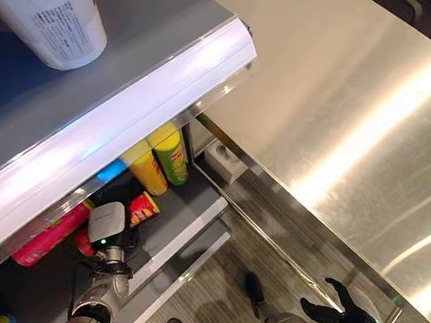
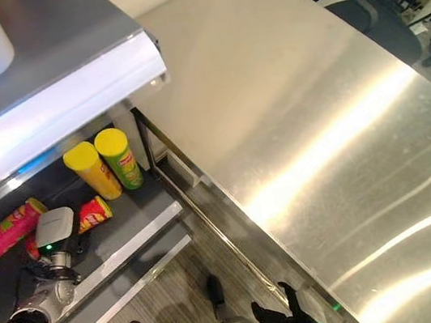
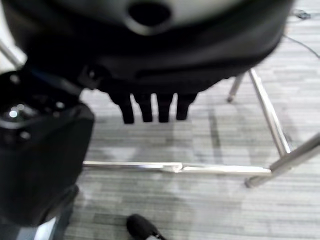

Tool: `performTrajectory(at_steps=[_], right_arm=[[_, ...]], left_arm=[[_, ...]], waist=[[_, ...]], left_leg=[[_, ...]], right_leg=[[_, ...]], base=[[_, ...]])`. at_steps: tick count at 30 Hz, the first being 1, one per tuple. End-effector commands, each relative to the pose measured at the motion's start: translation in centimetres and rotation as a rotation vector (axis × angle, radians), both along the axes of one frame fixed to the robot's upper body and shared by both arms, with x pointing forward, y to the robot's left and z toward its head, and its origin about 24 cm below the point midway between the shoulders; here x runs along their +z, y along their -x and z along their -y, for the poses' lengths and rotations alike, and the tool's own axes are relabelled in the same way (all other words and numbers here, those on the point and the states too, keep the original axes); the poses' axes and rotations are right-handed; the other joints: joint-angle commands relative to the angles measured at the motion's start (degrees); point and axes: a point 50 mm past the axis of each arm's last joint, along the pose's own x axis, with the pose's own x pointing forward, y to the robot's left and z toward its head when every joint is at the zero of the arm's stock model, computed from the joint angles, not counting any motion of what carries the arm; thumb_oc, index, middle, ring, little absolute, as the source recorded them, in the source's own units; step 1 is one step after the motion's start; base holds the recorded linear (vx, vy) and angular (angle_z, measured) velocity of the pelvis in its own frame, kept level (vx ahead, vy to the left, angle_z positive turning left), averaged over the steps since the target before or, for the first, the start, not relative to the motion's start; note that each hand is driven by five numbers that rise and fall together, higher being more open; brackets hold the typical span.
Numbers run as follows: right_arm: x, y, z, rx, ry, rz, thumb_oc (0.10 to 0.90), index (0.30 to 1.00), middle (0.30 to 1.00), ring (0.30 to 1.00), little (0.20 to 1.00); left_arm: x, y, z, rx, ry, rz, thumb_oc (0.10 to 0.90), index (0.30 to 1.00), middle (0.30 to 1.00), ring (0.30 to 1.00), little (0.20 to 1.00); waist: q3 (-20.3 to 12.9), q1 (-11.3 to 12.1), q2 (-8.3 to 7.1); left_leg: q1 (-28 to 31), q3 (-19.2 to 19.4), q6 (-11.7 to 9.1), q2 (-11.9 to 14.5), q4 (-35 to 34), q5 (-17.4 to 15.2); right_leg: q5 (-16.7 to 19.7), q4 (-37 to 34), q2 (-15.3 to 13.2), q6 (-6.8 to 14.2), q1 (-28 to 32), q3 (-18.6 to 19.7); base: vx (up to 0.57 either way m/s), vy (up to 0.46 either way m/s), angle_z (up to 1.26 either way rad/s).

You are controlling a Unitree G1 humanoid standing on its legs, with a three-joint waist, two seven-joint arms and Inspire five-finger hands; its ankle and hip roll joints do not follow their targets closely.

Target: Put the goods on the table back onto the shelves and tidy them up.

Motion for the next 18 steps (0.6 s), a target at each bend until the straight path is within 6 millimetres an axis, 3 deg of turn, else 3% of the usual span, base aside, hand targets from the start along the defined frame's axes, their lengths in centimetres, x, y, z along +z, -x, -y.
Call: performTrajectory(at_steps=[1,10,18], right_arm=[[0.8,-0.4,-0.2,-0.026,-0.001,0.1,0.8,0.9,0.9,0.9,0.9],[0.6,-0.2,-1.1,-0.01,-0.005,0.097,0.8,0.9,0.9,0.9,0.9],[0.1,0.5,-1.7,-0.012,0.002,0.067,0.8,0.9,0.9,0.9,0.9]], left_arm=[[2.3,-1.1,-1.6,0.115,0.016,0.116,0.4,0.3,0.3,0.3,0.3],[3.5,-0.8,-1.7,0.146,0.083,0.297,0.4,0.3,0.3,0.3,0.3],[3.8,0.2,-0.8,0.126,0.156,0.426,0.4,0.3,0.3,0.3,0.3]], waist=[[-1.5,-1.4,-1.72],[-1.1,-0.1,-2.55],[-0.3,1.5,-4.44]], left_leg=[[3.9,-0.1,-2.2,2.5,0.2,-0.6],[3.1,-1.3,-2.1,2.6,0.2,-0.3],[2.7,-2.7,-1.8,2.8,0.2,-0.1]], right_leg=[[1.6,1.2,-0.1,4.7,-0.4,-1.1],[1.7,1.0,-0.1,4.7,-0.2,-2.2],[1.9,0.9,-0.2,4.7,0.4,-3.0]], base=[[0.0,-0.006,0.06],[0.0,-0.001,0.0],[-0.03,-0.009,0.07]])
